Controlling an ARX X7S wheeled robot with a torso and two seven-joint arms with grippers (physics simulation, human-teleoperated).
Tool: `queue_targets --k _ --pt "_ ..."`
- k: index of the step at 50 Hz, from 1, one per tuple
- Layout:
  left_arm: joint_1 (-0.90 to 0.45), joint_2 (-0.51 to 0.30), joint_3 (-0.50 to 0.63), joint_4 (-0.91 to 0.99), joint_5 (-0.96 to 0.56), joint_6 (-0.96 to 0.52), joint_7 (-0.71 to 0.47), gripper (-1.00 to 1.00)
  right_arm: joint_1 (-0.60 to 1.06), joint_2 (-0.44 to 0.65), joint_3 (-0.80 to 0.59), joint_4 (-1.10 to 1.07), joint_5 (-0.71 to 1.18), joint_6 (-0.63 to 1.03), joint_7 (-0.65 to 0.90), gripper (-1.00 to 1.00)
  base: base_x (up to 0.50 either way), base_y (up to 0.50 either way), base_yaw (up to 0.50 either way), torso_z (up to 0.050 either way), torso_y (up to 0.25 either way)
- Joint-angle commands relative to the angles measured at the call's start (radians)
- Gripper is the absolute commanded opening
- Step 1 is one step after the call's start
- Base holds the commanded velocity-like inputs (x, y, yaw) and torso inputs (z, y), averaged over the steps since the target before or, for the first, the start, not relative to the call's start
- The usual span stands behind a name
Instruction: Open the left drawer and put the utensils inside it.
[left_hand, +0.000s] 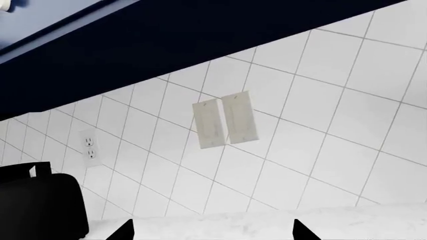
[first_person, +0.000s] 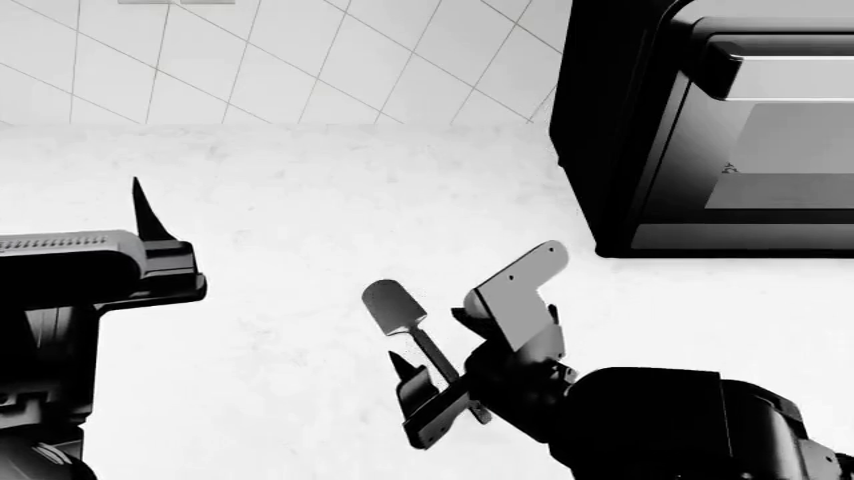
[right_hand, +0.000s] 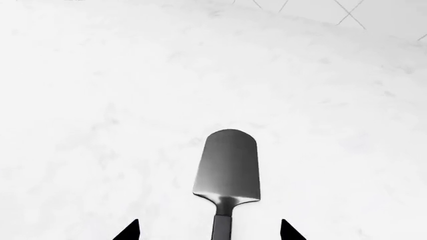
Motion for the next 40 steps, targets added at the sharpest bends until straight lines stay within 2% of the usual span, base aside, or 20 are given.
queue_targets --k 1,36,37,40 --pt "0.001 -0.003 0.006 -0.004 -0.003 0.007 -0.005 1.0 -0.073 -0.042 -0.016 0.079 -0.062 -0.069 -0.058 1.0 0.0 0.0 0.0 0.0 0.0" --pt "-0.016 -0.018 0.007 0.003 -0.032 -0.002 -0.029 1.0 -0.17 -0.063 -0.028 0.231 -0.115 -0.157 -0.149 1.0 0.0 0.0 0.0 0.0 0.0" --pt "-0.016 -0.019 0.006 0.003 -0.033 -0.002 -0.029 1.0 -0.169 -0.063 -0.028 0.23 -0.115 -0.156 -0.15 -1.0 0.0 0.0 0.0 0.0 0.0" --pt "-0.015 -0.019 0.005 0.005 -0.036 -0.002 -0.032 1.0 -0.17 -0.063 -0.029 0.226 -0.116 -0.155 -0.147 -1.0 0.0 0.0 0.0 0.0 0.0"
